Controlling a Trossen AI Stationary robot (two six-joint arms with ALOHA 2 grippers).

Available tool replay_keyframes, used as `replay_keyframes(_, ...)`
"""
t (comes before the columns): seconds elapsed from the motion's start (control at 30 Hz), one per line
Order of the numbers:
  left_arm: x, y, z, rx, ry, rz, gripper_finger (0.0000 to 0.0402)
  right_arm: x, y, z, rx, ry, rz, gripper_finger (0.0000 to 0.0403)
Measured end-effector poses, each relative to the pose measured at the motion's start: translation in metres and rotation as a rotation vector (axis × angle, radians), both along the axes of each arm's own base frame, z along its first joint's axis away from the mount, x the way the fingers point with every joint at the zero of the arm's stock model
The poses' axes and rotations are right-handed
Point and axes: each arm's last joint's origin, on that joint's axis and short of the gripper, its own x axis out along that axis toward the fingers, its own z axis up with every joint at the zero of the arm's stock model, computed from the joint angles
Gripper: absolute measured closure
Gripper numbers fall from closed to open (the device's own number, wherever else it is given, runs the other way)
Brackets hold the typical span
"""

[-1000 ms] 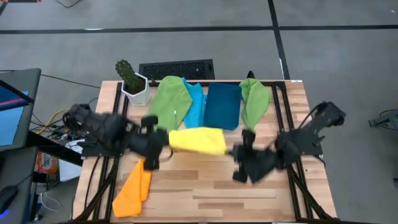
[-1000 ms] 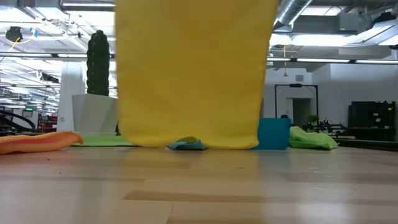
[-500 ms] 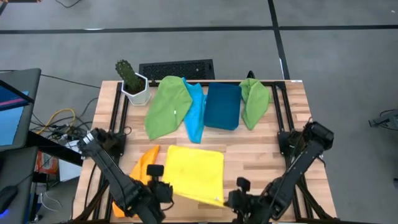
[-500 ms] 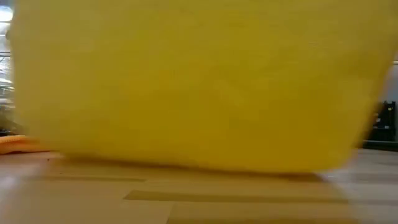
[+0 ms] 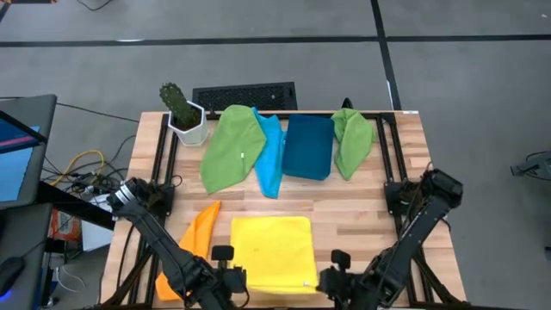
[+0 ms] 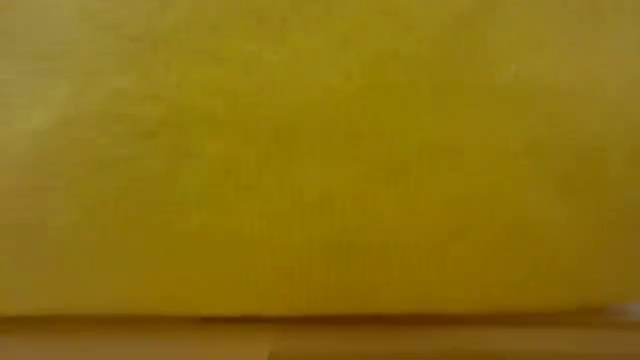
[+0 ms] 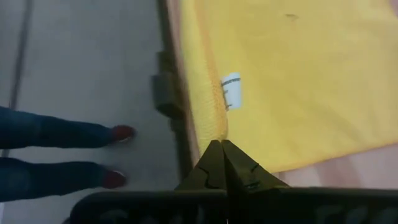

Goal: Fold microfiber towels
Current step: Fold the yellow towel

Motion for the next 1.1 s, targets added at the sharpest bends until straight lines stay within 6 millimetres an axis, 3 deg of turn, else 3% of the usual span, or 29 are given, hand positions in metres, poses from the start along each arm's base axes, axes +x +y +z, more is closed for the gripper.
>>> replay_keyframes(0.13, -0.007, 0.011, -0.004, 0.065, -0.039, 0.079, 0.0401, 0.011, -0.017, -0.014, -0.035, 0.071, 0.008, 0.0399)
replay_keyframes(0.43, -0.013, 0.044, -0.062, 0.282, 0.11, 0.119, 0.0401, 0.042, -0.079, -0.038, -0.177, 0.219, 0.0, 0.0399)
replay_keyframes(0.63, -0.007, 0.069, -0.082, 0.389, 0.173, 0.075, 0.0401, 0.056, -0.113, -0.052, -0.175, 0.308, -0.012, 0.0399)
replay_keyframes(1.1, 0.01, 0.098, -0.089, 0.458, 0.18, 0.025, 0.0401, 0.058, -0.136, -0.057, -0.234, 0.407, -0.021, 0.0397)
